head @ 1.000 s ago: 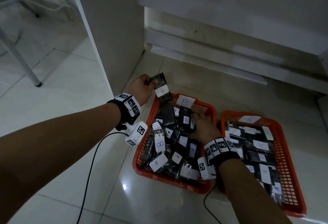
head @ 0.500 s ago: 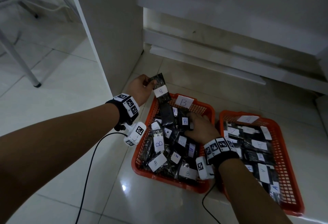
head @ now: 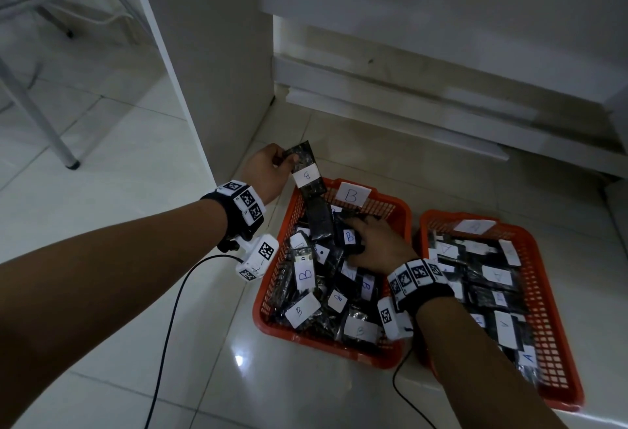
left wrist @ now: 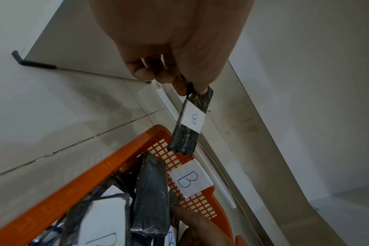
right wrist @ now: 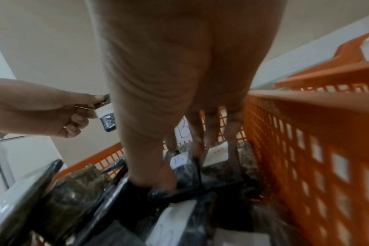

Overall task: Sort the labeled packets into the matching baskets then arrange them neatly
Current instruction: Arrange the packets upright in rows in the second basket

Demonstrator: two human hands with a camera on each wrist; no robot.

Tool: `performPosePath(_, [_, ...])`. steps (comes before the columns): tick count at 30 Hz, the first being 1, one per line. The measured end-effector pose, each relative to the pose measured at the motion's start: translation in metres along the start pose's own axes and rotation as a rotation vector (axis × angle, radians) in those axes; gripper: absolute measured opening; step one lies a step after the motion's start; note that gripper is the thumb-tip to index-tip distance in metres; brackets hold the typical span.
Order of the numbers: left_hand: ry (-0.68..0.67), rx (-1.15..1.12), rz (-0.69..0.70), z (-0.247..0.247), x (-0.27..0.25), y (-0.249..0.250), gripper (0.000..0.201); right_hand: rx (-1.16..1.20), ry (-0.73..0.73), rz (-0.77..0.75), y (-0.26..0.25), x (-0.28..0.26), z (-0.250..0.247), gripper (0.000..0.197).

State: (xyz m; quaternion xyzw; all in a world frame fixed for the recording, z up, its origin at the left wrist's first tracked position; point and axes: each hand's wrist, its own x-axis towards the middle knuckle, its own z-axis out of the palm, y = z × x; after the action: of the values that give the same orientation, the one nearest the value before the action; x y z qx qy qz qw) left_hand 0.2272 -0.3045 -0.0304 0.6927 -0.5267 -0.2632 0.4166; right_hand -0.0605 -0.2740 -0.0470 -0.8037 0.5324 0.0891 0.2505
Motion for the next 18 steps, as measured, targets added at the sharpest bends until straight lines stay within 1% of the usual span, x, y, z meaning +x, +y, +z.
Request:
performPosePath(2, [-0.006, -0.003, -0.004, 0.0, 0.0, 0.0, 0.022, 0.011, -0.025, -0.002, -0.001, 0.002, -0.001, 0.097])
performPosePath(5, [-0.01, 0.008, -0.013, -0.001, -0.001, 0.001, 0.021, 0.012, 0.019, -0.038, 0.008, 0.01, 0.002, 0.093])
performPosePath(8, [-0.009, 0.03, -0.021, -0.003, -0.002, 0.002, 0.023, -0.017, 0.065, -0.051, 0.005, 0.006, 0.0, 0.089])
performPosePath(9, [-0.005, 0.03, -0.024, -0.003, -0.002, 0.001, 0.023, 0.002, 0.098, -0.045, 0.003, 0.003, -0.001, 0.084])
performPosePath(12, [0.0, 0.028, -0.027, -0.002, 0.001, 0.001, 0.024, 0.159, 0.195, -0.004, -0.01, -0.002, 0.002, 0.053])
performPosePath(13, [0.001, 0.03, -0.025, -0.003, 0.001, 0.001, 0.024, 0.21, 0.223, 0.001, -0.018, -0.001, 0.005, 0.045])
performPosePath(15, [0.0, 0.045, -0.02, -0.003, 0.002, 0.003, 0.025, 0.246, 0.254, 0.01, -0.038, 0.003, 0.008, 0.043])
performPosePath(18, [-0.001, 0.04, -0.007, -0.002, 0.0, 0.008, 0.026, 0.249, 0.237, 0.026, -0.06, 0.008, 0.009, 0.042])
